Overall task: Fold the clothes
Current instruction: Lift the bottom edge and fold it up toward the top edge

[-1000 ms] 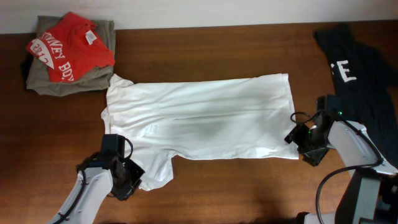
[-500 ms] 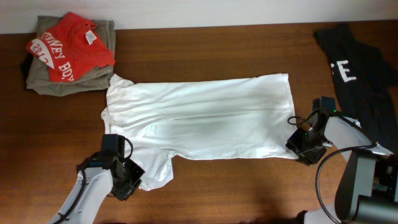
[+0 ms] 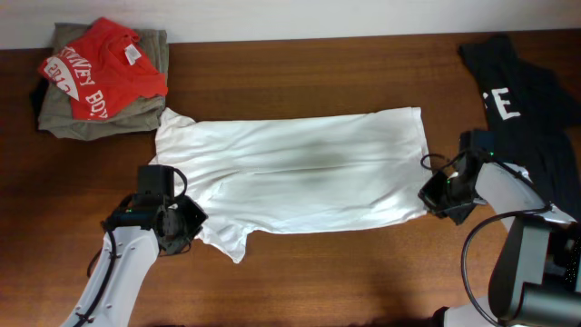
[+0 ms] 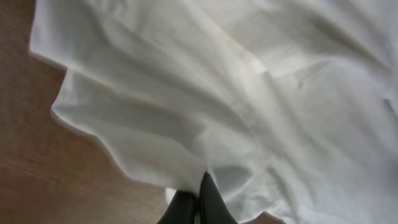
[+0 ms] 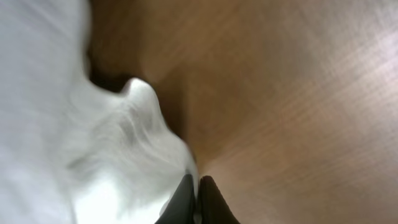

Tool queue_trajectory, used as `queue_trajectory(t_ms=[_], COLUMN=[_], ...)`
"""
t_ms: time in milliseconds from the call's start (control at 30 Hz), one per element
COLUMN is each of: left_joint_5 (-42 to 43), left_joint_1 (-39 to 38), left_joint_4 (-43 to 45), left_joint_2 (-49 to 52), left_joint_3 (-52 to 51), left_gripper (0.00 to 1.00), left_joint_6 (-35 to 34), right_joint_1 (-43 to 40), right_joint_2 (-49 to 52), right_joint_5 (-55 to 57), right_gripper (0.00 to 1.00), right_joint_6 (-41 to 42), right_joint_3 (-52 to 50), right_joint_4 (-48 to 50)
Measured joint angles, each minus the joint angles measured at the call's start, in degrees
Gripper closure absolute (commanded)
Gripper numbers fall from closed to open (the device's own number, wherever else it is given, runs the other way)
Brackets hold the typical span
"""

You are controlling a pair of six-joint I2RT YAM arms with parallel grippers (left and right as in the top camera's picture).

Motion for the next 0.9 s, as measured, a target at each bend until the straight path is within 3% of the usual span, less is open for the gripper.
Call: queue_trajectory(t_ms=[267, 433, 567, 667, 767, 800, 833, 900], left_joint_5=[-3.93, -11.93, -14.25, -14.71, -15.89, -16.24, -16.44, -17.44], left_joint_1=[0.0, 0.0, 0.0, 0.0, 0.0, 0.0, 0.0, 0.0], left_joint_4=[26.95, 36.85, 45.81, 57.66, 62.45, 63.63, 64.17, 67.93], left_joint_2=[0.11, 0.63, 8.11, 17.62, 21.68, 23.08, 23.78, 25.44], left_joint_3=[0.13, 0.31, 0.5, 0.37, 0.37, 0.37, 0.37, 0.37], left_gripper=[0.98, 0.98, 0.98, 0.98, 0.98, 0.86, 0.66, 0.36], left_joint_6=[0.44, 0.42, 0.42, 0.42, 0.44, 0.44, 0.44, 0.68], right_joint_1=[0.0, 0.0, 0.0, 0.0, 0.0, 0.02, 0.33, 2.45], right_joint_2=[0.24, 0.33, 0.33, 0.33, 0.33, 0.33, 0.33, 0.33], right_joint_5=[-11.72, -16.9, -18.62, -18.69, -17.66, -16.79, -16.04, -12.79], right_gripper=[0.96, 0.96, 0.96, 0.96, 0.96, 0.92, 0.83, 0.33], right_joint_6=[0.0, -0.07, -0.26, -0.5, -0.7, -0.68, -0.72, -1.31], right_joint_3=[2.32, 2.51, 2.62, 2.62, 2.62, 2.62, 2.62, 2.62], right_joint_4=[15.89, 28.17, 36.7, 37.97, 37.92, 37.92, 37.86, 37.86])
